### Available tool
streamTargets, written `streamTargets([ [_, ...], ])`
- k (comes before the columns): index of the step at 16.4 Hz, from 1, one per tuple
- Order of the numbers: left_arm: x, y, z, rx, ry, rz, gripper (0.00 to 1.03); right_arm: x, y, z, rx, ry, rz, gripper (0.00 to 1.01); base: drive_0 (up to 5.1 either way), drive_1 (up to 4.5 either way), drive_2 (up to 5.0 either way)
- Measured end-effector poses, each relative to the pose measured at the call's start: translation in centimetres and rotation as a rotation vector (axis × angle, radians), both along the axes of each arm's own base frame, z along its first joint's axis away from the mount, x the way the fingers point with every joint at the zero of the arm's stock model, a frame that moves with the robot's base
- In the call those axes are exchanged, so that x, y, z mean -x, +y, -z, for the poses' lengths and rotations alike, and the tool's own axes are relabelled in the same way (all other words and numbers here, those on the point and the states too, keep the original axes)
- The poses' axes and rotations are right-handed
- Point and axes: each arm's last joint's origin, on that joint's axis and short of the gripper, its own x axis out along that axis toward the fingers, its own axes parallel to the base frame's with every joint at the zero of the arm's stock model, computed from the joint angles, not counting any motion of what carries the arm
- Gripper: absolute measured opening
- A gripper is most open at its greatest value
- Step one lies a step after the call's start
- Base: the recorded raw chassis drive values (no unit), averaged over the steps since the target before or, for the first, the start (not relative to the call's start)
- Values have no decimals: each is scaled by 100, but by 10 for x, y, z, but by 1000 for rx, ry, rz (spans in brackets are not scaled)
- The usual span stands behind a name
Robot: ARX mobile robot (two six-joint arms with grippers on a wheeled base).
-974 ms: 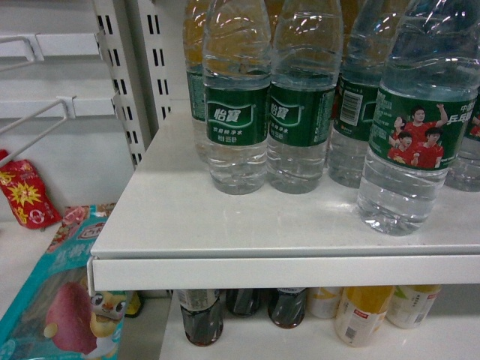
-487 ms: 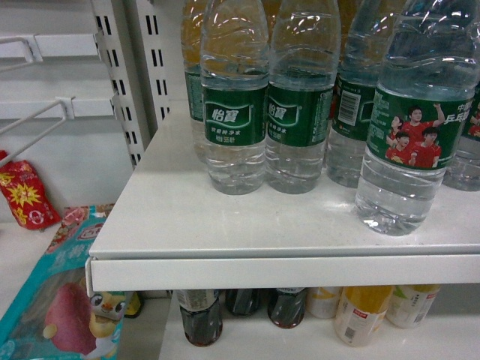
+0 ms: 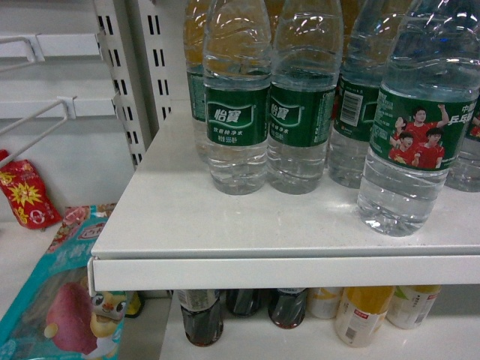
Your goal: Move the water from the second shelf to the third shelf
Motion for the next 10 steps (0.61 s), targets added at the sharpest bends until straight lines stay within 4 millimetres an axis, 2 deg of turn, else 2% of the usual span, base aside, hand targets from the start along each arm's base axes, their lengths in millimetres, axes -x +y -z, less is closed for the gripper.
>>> streamTargets([
  [3, 0, 0, 0, 0, 0, 0, 98, 5, 0, -1, 0, -28, 0, 2, 0, 0, 0],
  [7, 0, 0, 0, 0, 0, 0, 98, 9, 0, 9, 2, -30, 0, 2, 0, 0, 0],
  [9, 0, 0, 0, 0, 0, -1, 98, 19, 0, 14, 2, 0, 0, 2, 0, 0, 0],
  [10, 0, 0, 0, 0, 0, 0, 98, 20, 0, 9, 2, -46, 0, 2, 0, 0, 0],
])
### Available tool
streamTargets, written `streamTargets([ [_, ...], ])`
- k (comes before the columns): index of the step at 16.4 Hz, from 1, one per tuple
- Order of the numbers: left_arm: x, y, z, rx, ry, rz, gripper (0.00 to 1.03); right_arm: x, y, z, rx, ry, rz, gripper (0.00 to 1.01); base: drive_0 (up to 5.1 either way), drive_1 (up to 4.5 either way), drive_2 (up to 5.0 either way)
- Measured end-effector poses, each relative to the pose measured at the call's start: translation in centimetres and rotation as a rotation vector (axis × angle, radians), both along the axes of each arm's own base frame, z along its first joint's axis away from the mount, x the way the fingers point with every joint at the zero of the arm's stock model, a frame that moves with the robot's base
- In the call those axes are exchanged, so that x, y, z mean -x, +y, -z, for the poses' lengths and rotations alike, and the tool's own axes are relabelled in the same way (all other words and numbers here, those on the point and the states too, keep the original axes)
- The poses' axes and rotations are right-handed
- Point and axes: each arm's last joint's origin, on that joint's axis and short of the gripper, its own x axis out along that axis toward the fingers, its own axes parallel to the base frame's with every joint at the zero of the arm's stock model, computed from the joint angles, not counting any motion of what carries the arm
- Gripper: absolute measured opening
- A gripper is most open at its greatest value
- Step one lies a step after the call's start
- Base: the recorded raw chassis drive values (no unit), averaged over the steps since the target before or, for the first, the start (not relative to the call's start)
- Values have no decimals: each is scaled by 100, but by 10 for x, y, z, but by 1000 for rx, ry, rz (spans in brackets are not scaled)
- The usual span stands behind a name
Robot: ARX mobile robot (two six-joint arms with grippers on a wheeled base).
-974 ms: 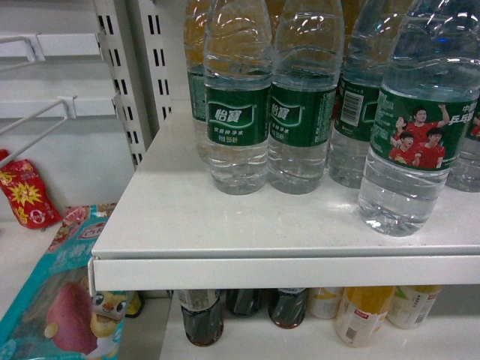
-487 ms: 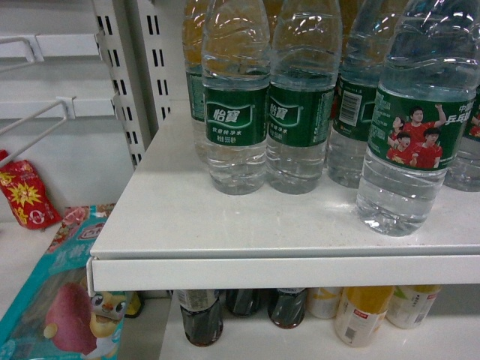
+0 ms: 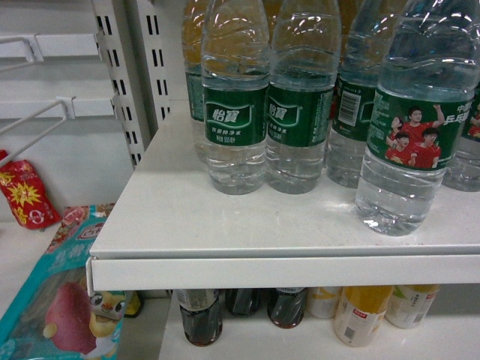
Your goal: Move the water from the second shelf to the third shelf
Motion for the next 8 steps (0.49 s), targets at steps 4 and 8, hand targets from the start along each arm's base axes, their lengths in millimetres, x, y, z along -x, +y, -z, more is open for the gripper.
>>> streamTargets([
  [4, 0, 0, 0, 0, 0, 0, 98, 0, 0, 3, 0, 24, 0, 2, 0, 0, 0],
  [8, 0, 0, 0, 0, 0, 0, 98, 0, 0, 3, 0, 24, 0, 5, 0, 0, 0],
])
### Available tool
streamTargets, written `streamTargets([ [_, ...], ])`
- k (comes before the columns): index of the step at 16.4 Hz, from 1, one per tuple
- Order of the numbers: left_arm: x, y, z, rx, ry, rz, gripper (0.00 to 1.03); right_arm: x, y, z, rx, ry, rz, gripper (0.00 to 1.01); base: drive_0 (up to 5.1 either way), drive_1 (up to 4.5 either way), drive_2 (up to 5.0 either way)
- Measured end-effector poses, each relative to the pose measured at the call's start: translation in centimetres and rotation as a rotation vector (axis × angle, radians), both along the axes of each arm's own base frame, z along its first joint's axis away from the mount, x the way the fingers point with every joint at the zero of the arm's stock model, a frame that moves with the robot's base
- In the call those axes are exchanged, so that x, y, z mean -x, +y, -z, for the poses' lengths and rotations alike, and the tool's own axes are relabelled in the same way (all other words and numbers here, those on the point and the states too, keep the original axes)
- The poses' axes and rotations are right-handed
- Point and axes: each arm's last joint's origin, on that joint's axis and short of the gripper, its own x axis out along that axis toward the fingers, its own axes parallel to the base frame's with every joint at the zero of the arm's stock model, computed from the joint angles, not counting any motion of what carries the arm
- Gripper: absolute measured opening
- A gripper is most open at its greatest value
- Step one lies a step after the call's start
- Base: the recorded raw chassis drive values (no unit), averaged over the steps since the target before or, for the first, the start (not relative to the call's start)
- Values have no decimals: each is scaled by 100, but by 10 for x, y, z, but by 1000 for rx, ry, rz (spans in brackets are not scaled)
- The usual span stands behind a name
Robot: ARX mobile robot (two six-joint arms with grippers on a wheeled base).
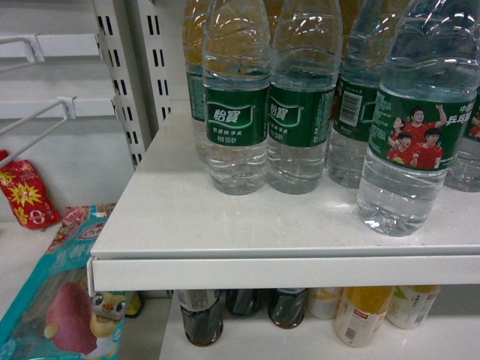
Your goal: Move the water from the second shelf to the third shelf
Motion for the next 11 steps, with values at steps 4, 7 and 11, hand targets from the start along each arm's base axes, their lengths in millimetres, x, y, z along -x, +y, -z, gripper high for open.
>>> streamTargets([
  [4, 0, 0, 0, 0, 0, 0, 98, 0, 0, 0, 0, 0, 0, 52, 0, 0, 0],
  [7, 0, 0, 0, 0, 0, 0, 98, 0, 0, 0, 0, 0, 0, 91, 0, 0, 0],
  [11, 0, 0, 0, 0, 0, 0, 98, 0, 0, 0, 0, 0, 0, 98, 0, 0, 0],
])
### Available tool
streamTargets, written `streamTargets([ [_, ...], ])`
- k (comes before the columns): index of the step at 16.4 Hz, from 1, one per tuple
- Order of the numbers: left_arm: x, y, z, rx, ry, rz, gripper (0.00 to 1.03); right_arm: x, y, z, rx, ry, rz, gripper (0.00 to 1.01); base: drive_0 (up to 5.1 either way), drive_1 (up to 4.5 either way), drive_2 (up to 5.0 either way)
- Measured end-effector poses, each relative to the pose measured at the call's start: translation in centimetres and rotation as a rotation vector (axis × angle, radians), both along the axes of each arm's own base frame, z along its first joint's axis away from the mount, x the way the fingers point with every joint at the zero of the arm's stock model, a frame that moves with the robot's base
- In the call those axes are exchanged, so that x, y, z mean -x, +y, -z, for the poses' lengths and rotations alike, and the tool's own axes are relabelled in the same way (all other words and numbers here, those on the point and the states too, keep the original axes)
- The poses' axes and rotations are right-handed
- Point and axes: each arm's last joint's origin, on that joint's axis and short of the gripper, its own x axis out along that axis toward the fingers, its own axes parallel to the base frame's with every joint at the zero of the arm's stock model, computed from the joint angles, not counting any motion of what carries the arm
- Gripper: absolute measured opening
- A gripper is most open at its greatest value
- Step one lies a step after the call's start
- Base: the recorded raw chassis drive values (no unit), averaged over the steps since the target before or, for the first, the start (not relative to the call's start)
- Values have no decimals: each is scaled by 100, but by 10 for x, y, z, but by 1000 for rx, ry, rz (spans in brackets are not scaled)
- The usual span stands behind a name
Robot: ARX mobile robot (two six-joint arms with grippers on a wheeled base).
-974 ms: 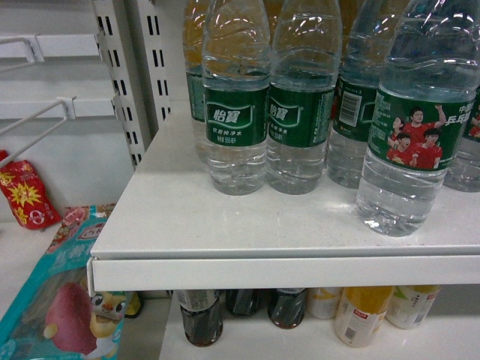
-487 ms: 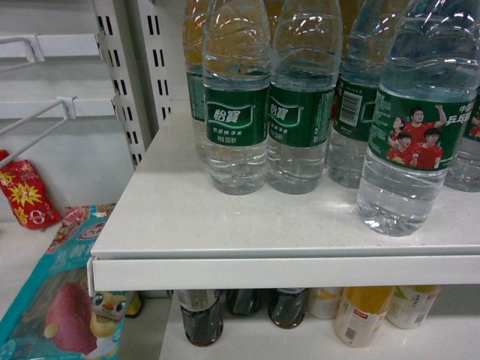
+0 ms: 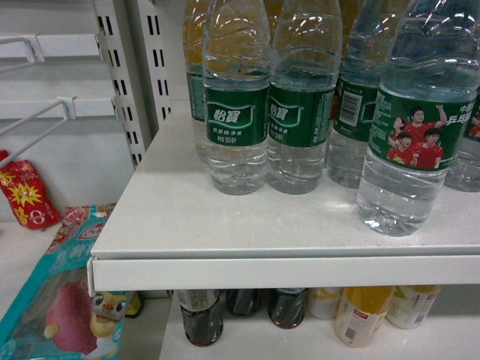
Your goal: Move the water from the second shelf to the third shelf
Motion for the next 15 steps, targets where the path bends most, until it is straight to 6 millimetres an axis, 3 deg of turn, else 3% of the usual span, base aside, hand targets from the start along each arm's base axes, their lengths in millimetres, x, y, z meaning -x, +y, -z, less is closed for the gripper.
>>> streamTargets([
  [15, 0, 0, 0, 0, 0, 0, 98, 0, 0, 0, 1, 0, 0, 98, 0, 0, 0],
])
